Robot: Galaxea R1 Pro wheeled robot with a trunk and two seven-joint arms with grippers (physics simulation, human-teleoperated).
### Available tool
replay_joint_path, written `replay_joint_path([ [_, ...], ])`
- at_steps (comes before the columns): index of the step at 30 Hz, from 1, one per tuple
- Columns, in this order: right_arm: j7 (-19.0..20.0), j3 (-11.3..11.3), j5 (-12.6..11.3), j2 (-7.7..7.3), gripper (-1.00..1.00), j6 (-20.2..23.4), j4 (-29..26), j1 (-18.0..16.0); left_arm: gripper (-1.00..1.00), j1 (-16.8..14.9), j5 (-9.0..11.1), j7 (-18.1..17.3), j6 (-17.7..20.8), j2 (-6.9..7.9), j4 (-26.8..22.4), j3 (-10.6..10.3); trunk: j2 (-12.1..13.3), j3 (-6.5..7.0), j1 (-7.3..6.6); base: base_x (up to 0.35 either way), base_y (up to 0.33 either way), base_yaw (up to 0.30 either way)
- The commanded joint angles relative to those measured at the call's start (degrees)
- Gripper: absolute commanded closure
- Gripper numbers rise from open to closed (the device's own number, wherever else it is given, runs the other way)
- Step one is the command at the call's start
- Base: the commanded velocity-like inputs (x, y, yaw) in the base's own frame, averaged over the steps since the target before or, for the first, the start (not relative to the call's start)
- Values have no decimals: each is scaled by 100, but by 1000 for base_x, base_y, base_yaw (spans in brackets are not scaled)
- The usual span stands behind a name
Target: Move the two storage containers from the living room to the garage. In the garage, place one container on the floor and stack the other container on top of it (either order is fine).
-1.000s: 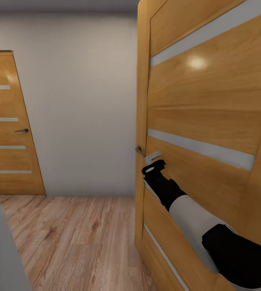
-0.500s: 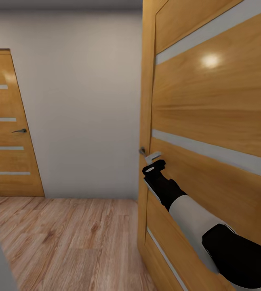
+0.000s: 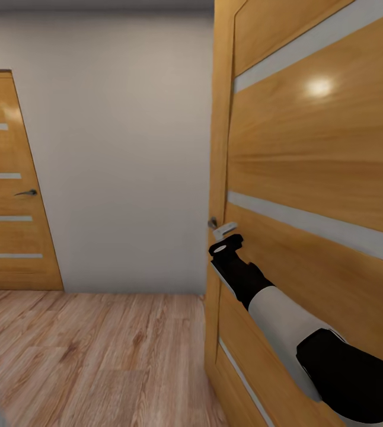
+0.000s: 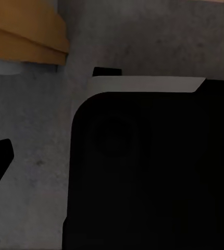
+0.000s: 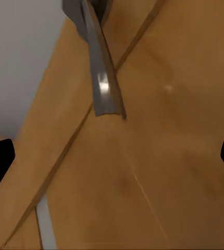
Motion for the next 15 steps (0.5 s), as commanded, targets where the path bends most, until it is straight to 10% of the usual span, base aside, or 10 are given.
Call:
replay_joint_path([
  [1,-21,14,101,0,-100,68,-3,-6,-100,2,43,4,-7,-1,-7,0,-2,-6,3,265,0,0],
  [15,-25,14,103,0,-100,68,-3,-6,-100,2,48,5,-16,3,-7,0,-2,-6,3,274,0,0],
])
